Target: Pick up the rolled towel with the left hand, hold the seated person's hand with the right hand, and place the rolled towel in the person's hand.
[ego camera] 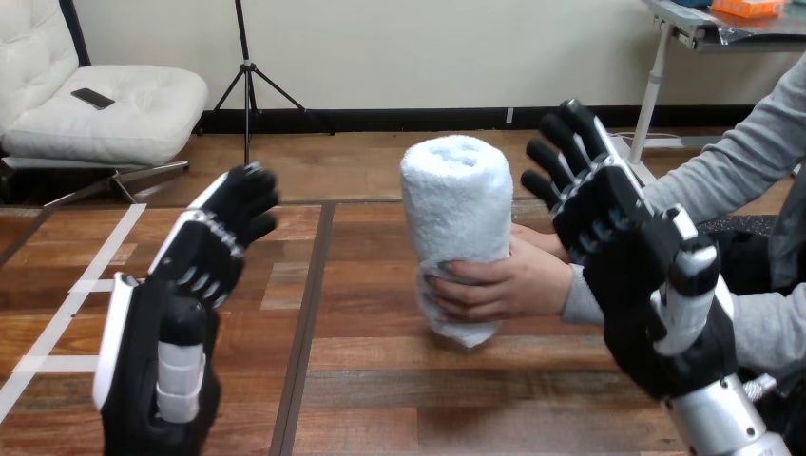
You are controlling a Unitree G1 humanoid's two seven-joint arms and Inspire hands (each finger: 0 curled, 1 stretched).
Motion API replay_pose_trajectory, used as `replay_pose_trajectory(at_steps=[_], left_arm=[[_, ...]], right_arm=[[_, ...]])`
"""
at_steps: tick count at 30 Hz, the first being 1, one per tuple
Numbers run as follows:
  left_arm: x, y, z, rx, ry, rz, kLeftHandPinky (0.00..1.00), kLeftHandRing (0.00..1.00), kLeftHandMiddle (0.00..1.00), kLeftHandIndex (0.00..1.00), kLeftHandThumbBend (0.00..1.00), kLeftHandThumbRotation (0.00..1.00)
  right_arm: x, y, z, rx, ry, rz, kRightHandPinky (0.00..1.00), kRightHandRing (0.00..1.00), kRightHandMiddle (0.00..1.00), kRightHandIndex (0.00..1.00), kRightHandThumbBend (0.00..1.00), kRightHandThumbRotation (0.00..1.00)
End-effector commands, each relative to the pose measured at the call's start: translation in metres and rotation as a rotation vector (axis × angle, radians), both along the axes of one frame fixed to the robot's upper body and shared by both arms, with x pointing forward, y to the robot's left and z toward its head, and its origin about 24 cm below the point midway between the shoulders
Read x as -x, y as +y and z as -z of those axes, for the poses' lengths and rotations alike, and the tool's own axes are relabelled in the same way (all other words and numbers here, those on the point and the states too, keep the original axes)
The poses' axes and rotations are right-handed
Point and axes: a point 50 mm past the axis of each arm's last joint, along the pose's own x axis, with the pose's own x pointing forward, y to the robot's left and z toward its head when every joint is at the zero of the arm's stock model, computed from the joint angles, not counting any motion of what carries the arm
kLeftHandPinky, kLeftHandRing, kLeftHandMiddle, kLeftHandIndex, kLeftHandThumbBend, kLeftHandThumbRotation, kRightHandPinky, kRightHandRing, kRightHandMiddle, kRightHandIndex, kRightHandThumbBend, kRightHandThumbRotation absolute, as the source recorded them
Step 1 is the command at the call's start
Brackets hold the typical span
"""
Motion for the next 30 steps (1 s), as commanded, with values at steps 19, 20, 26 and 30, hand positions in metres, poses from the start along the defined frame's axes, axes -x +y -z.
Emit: replay_pose_trajectory(at_steps=[19,20,26,30], left_arm=[[0.0014,-0.0088,-0.0045,0.042,-0.057,0.004,0.80,0.86,0.86,0.84,0.81,1.00],[0.0012,-0.0090,-0.0043,0.042,-0.056,0.004,0.80,0.86,0.86,0.84,0.81,1.00],[0.0006,-0.0095,-0.0035,0.041,-0.049,0.009,0.80,0.86,0.85,0.84,0.81,1.00],[0.0002,-0.0100,-0.0035,0.044,-0.048,0.010,0.80,0.86,0.85,0.84,0.81,1.00]], right_arm=[[0.0030,0.0135,-0.0055,-0.055,-0.007,-0.077,1.00,1.00,1.00,1.00,1.00,1.00],[0.0030,0.0135,-0.0055,-0.056,-0.008,-0.079,1.00,1.00,1.00,1.00,1.00,1.00],[0.0029,0.0130,-0.0054,-0.056,-0.011,-0.080,1.00,1.00,1.00,1.00,1.00,1.00],[0.0027,0.0125,-0.0052,-0.047,-0.016,-0.077,1.00,1.00,1.00,1.00,1.00,1.00]])
